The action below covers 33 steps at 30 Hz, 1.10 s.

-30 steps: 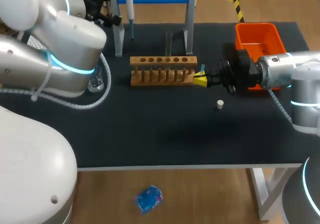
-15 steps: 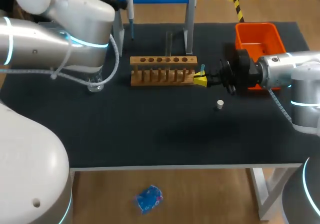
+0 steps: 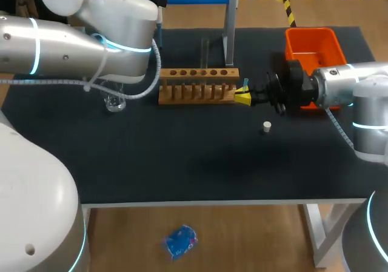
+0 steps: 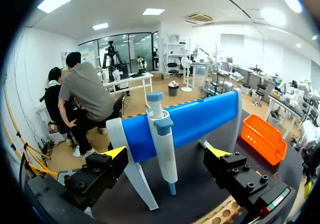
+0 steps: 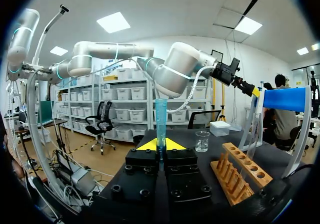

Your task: Invert the test tube, pick up the pipette, mount the tip to pipette, aspirate from beaker and dispense into the tube, eject the tip, return the pipette, and cap with the stopper.

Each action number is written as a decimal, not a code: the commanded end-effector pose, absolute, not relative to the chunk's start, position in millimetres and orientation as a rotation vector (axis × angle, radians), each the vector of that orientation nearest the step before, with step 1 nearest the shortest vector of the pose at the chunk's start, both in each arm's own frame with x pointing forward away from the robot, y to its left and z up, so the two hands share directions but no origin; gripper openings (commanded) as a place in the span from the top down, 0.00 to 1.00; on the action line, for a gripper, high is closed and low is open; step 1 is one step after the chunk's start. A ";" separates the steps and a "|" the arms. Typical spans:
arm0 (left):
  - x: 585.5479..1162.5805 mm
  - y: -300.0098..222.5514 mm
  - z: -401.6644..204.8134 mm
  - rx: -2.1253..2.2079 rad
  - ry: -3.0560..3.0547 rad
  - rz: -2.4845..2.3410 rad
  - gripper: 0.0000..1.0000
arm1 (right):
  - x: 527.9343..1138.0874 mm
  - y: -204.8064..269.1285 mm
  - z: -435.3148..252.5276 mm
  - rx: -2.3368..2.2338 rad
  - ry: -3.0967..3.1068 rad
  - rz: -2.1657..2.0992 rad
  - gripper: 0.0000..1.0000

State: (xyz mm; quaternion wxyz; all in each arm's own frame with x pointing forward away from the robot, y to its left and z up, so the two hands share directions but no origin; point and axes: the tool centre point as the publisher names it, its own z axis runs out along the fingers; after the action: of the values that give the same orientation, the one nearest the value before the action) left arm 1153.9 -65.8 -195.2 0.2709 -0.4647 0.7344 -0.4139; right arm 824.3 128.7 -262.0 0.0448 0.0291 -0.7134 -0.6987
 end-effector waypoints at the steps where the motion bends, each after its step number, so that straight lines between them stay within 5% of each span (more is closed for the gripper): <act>1: 1152.5 -76.2 -201.1 -1.279 1.935 -1.094 0.00 | 824.1 127.9 -261.9 0.091 -2.180 -2.134 1.00; 33: 1180.0 -75.1 -195.7 -1.423 1.725 -1.062 0.00 | 824.1 127.9 -261.9 0.091 -2.180 -2.134 1.00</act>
State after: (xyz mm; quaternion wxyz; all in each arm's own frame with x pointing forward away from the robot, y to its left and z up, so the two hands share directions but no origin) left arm 1179.4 -71.1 -192.5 0.3224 -0.5417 0.6624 -0.4049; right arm 824.3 128.7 -262.0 0.0448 0.0291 -0.7134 -0.6987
